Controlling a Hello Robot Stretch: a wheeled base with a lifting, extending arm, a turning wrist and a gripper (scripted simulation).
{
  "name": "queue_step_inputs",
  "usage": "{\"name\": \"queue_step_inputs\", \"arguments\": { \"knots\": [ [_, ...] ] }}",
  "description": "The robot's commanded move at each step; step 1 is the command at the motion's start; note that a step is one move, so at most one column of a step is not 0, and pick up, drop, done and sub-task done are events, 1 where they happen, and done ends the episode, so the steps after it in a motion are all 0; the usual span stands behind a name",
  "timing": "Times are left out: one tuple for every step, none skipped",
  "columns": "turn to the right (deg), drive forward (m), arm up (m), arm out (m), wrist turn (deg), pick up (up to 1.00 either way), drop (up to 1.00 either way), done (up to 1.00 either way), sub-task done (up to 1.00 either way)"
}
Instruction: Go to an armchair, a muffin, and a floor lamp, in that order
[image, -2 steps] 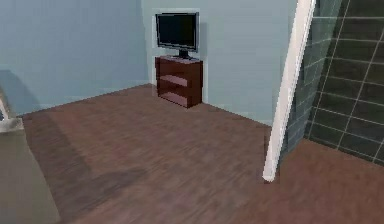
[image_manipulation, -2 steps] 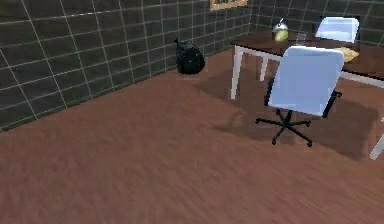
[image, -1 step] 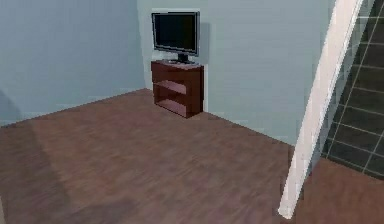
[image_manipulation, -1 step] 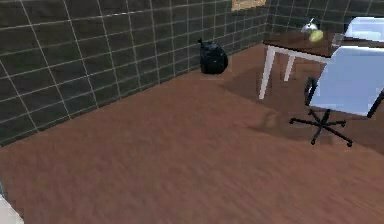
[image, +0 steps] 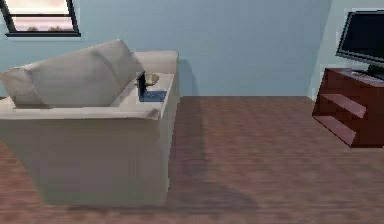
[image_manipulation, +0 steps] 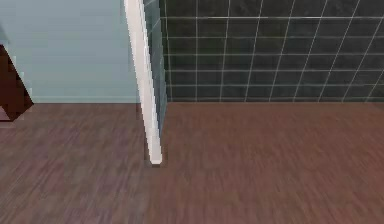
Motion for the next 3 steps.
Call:
{"name": "queue_step_inputs", "arguments": {
  "knots": [
    [-9.0, 0.00, 0.00, 0.00, 0.0, 0.00, 0.00, 0.00, 0.00],
    [0.0, 0.90, 0.00, 0.00, 0.0, 0.00, 0.00, 0.00, 0.00],
    [-45.0, 0.00, 0.00, 0.00, 0.0, 0.00, 0.00, 0.00, 0.00]
  ]
}}
